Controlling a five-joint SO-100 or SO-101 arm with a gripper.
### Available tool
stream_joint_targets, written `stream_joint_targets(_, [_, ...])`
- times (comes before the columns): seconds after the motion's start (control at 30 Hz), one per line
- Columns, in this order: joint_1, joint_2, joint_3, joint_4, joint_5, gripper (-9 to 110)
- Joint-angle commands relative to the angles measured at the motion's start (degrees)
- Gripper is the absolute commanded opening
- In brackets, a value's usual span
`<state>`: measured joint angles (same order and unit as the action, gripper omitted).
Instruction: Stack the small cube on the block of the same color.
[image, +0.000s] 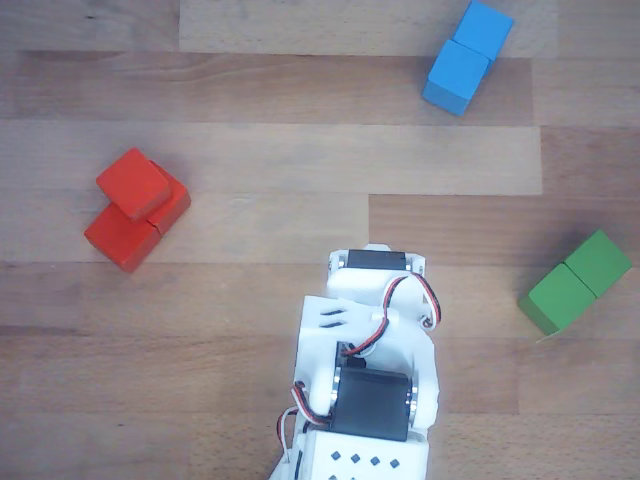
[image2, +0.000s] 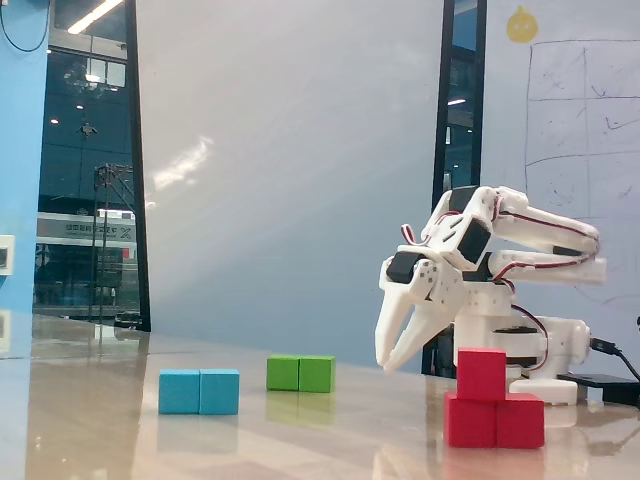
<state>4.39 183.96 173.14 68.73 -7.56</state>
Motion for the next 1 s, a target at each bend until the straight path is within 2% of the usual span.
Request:
stream_joint_targets(0.0, [0.0,6.9,0.1,3.6,0.3,0])
stream_joint_targets(0.37, [-0.5,14.2,1.6,6.0,0.3,0])
stream_joint_targets(0.97, [-0.7,14.1,1.7,6.0,0.3,0])
